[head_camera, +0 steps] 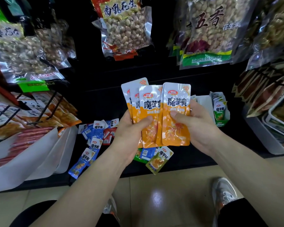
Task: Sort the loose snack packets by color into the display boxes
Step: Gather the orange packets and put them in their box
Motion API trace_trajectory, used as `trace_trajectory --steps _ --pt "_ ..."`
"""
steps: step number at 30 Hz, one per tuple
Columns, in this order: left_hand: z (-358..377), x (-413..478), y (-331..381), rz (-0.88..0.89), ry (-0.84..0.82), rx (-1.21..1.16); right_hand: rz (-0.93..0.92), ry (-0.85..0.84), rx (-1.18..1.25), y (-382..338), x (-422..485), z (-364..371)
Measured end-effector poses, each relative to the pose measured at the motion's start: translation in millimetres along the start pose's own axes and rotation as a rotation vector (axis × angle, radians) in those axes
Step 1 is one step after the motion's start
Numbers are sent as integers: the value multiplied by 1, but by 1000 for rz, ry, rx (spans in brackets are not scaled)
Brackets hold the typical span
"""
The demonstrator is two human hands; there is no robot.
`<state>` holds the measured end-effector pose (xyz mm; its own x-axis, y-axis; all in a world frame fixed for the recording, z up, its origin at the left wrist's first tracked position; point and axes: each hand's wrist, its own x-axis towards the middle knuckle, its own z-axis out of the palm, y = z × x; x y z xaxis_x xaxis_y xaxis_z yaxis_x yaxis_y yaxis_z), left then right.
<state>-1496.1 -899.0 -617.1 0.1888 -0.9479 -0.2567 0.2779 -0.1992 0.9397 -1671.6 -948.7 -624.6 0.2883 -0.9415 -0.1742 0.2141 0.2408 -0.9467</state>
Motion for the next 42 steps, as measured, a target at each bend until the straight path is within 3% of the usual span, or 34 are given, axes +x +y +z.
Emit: trace_trajectory --steps 5,9,16,24,32,35,38,42 --pt "2 0 -8 32 30 58 62 -108 0 2 -1 2" --pt "2 3 -5 1 56 -18 87 -62 -5 3 1 0" --pt "-6 6 -12 120 100 148 65 -53 -5 7 2 -1" --pt "1 6 -22 161 -7 324 47 -80 9 12 0 1" --pt "15 10 -49 -123 -15 122 94 46 71 33 -10 21" --pt "17 14 -57 -135 -23 112 123 67 126 33 -12 22" --pt "14 14 -65 -107 -84 262 121 63 28 36 -13 17" --pt "8 18 -74 -94 -75 457 182 8 -325 54 -6 5"
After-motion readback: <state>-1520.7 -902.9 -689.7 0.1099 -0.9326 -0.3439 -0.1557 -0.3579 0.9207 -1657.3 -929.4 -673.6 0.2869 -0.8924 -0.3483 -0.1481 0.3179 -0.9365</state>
